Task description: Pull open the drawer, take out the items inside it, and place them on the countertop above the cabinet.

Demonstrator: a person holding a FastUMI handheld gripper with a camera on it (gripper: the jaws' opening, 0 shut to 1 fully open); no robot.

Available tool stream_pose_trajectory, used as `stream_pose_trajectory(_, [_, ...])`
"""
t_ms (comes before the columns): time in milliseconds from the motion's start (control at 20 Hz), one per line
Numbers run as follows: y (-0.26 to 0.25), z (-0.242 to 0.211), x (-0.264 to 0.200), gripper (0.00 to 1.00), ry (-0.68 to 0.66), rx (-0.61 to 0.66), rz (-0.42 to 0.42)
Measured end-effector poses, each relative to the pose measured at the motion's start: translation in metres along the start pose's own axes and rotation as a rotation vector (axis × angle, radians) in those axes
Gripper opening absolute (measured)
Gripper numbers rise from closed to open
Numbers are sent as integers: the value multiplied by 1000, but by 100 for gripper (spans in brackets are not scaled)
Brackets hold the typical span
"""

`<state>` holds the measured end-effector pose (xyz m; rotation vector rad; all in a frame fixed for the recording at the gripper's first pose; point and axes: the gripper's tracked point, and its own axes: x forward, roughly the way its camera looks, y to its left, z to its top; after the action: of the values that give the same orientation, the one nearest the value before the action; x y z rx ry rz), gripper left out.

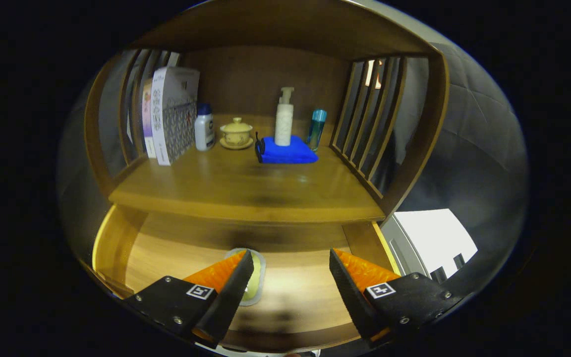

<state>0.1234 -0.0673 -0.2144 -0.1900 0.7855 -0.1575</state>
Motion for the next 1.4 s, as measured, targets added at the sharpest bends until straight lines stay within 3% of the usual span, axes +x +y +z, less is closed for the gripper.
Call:
stream_pose_trajectory(600, [41,-49,51,92,234,62,84])
stream_pose_trajectory(1000, [60,-51,49,46,262,119,140])
stream_pose_trajectory(1150, [72,-45,46,45,243,175,179])
stream_pose_trajectory(1300, [80,-48,49,59,240,175,196])
stream_pose_trajectory(1400, [77,-60,52,62,269,127,161])
